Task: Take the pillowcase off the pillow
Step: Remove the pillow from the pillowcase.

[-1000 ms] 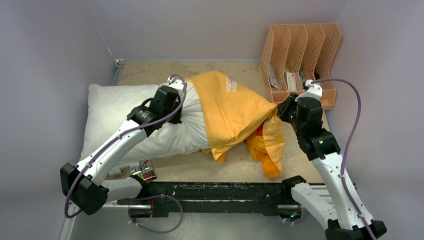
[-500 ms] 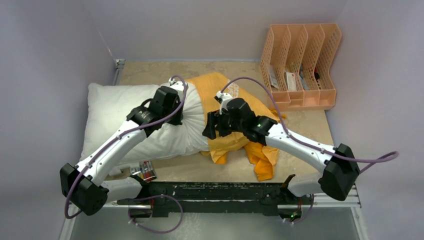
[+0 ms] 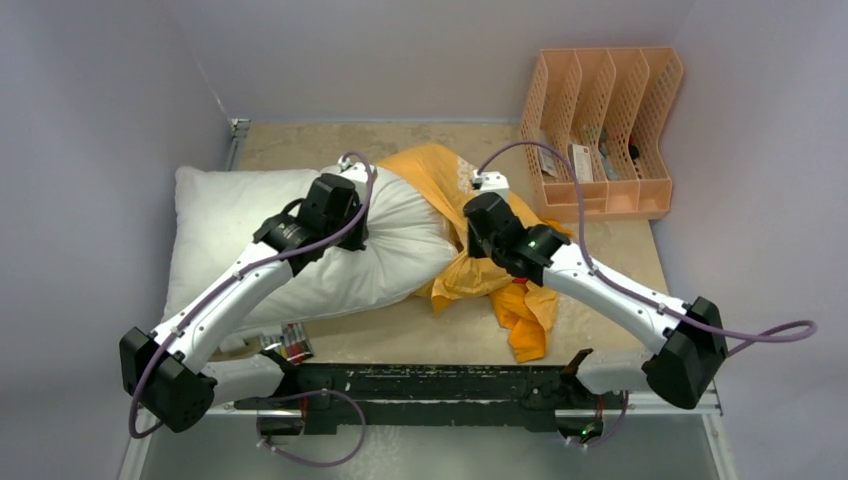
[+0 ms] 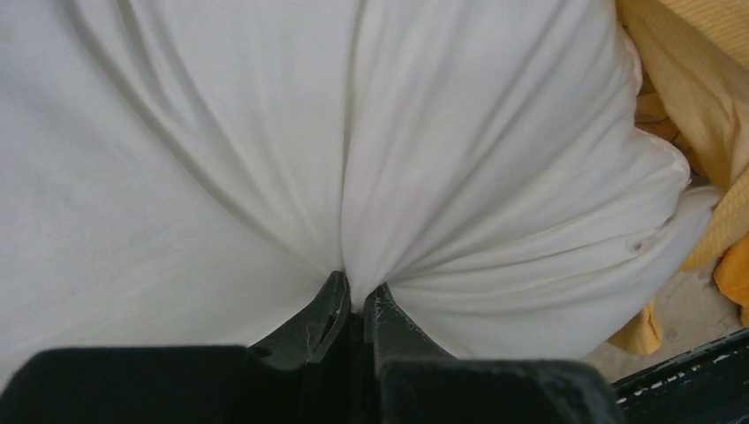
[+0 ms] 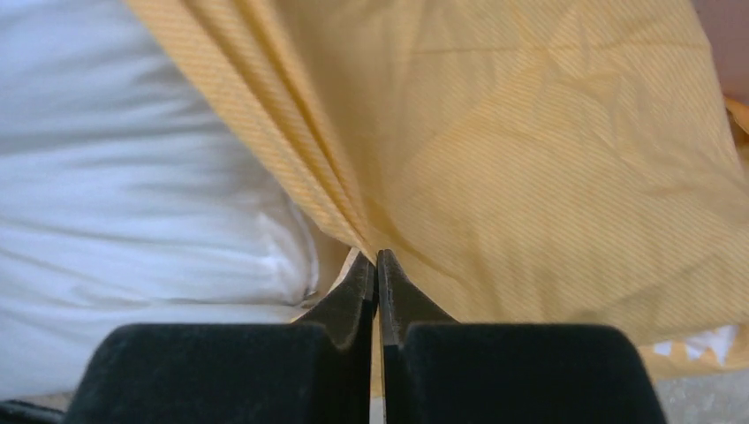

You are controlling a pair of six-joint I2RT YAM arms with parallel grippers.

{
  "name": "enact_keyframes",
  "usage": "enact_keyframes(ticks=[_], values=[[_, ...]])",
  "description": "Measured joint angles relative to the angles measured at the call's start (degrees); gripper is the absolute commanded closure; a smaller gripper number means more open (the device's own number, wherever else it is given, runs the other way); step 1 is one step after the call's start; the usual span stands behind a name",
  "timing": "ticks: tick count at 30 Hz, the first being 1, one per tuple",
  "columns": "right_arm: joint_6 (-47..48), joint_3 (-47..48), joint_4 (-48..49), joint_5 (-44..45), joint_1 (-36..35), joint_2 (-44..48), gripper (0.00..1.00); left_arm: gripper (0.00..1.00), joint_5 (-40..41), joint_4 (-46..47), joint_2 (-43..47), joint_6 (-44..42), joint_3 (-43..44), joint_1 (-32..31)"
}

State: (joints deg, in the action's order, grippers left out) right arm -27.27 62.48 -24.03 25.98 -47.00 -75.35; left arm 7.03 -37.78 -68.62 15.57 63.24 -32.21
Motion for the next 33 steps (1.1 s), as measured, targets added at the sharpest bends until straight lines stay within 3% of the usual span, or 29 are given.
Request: enact_keyframes(ticks=[5, 8, 12, 14, 15, 17, 18, 20, 23, 26, 33], values=[[-2.71, -6.14, 0.35, -2.84, 6.36, 4.59, 1.00, 1.00, -2.75, 1.55, 0.09, 0.31, -0.72, -0.20], [0.90, -10.75, 4.17, -10.80, 7.26, 9.33, 1.00, 1.00, -4.13, 1.60, 0.09, 0.31, -1.29, -0.39], [6.71, -11.58, 8.17, -20.44, 7.56, 9.22, 0.72, 1.00, -0.42, 1.11, -1.60, 0.31, -0.70, -3.87], [8.09, -10.03, 7.26, -22.80, 7.56, 6.14, 0.42, 1.00, 2.93, 0.35, -4.15, 0.37, 0.76, -6.23], [8.07, -9.38, 6.67, -23.06, 7.56, 4.81, 0.34, 0.93, 4.04, 0.44, -4.96, 0.59, 1.01, -6.95], [7.02, -8.90, 5.64, -24.11, 7.61, 2.89, 0.30, 0.62, 5.79, 0.63, -5.40, 1.55, 1.03, -7.52], [6.38, -8.94, 4.79, -24.68, 7.61, 2.56, 0.30, 0.52, 6.34, 0.72, -5.22, 1.84, 1.03, -7.58], [4.70, -9.38, 4.15, -25.77, 7.67, 2.69, 0.38, 0.44, 7.06, 0.94, -4.85, 2.93, 1.22, -7.76], [1.60, -11.04, 5.42, -27.78, 7.72, 3.13, 0.76, 0.36, 8.31, 1.27, -4.35, 3.32, 2.29, -9.40], [-2.84, -14.29, 8.00, -29.24, 7.78, 3.78, 0.99, 0.32, 8.76, 1.36, -3.72, 2.82, 3.96, -12.76], [-11.96, -22.75, 15.85, -28.15, 8.26, 11.63, 1.00, 0.26, 8.68, 2.67, -4.17, 2.16, 5.66, -24.39]])
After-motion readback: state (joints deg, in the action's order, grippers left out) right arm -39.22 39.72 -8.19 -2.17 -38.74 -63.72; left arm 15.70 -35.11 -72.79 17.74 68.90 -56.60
